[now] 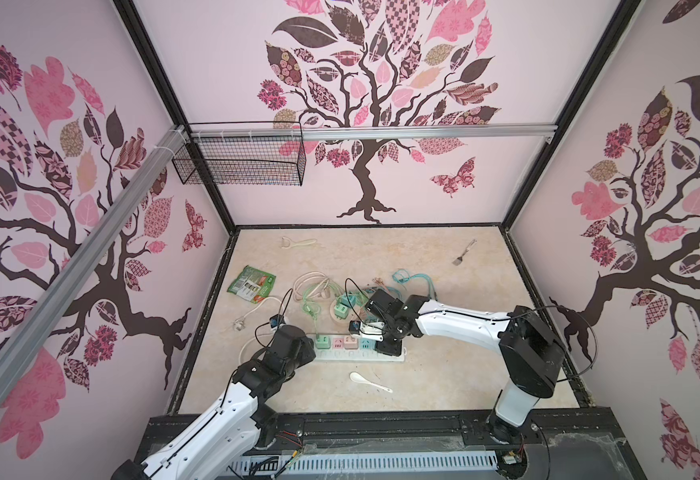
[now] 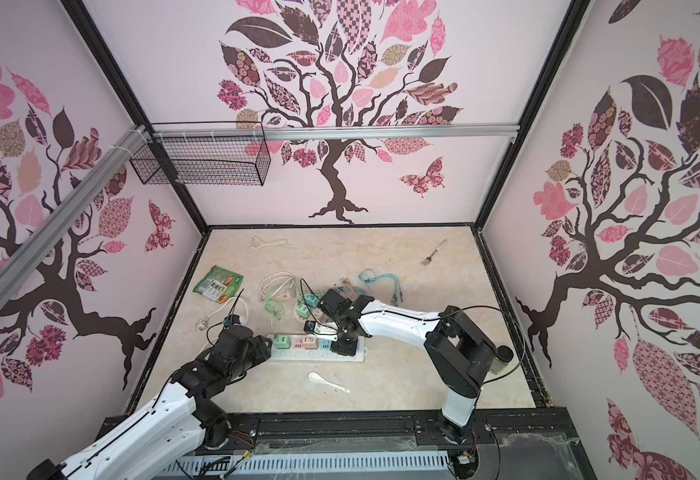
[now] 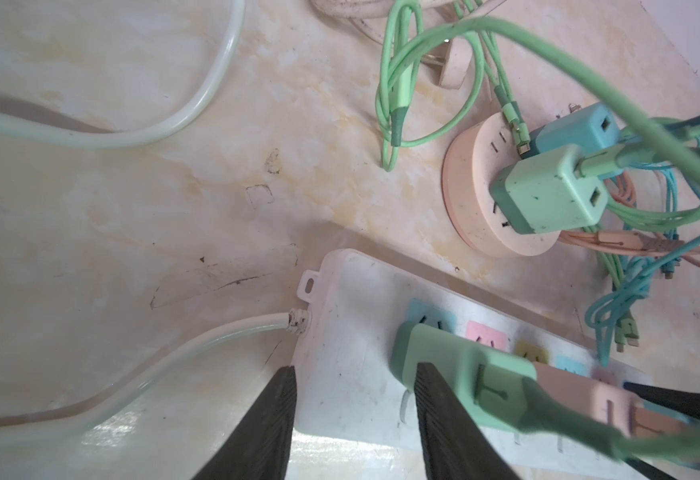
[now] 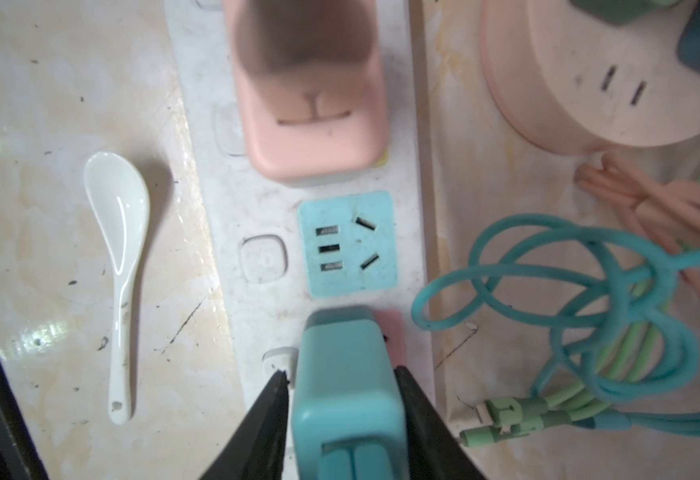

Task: Insert the plug
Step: 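Lower and press the teal charger into the outlet with the right gripper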

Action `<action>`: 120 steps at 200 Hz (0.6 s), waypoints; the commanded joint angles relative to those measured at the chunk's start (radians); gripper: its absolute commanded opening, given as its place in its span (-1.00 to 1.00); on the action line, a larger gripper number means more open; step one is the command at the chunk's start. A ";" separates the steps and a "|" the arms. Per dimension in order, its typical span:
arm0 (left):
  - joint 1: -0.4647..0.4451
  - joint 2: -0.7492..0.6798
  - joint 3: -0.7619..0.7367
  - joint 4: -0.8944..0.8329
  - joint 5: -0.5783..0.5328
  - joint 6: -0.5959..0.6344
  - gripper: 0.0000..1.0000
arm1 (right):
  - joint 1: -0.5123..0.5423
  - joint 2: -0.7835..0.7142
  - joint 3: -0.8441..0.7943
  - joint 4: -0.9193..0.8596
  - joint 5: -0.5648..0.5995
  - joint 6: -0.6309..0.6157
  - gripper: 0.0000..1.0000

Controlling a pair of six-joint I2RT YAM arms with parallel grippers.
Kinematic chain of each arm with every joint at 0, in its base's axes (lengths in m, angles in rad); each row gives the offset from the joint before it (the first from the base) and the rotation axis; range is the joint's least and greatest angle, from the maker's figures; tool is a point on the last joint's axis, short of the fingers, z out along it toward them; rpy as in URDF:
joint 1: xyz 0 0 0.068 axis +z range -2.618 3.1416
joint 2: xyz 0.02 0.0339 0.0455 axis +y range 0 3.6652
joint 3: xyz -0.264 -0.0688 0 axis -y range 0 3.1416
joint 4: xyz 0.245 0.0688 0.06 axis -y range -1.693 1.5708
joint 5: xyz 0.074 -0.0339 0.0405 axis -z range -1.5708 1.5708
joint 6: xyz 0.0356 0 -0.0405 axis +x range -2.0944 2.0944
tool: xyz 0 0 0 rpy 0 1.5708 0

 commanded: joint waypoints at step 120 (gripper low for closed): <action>0.022 0.095 0.179 -0.083 -0.010 0.139 0.26 | 0.006 -0.247 -0.087 -0.047 0.007 0.200 0.60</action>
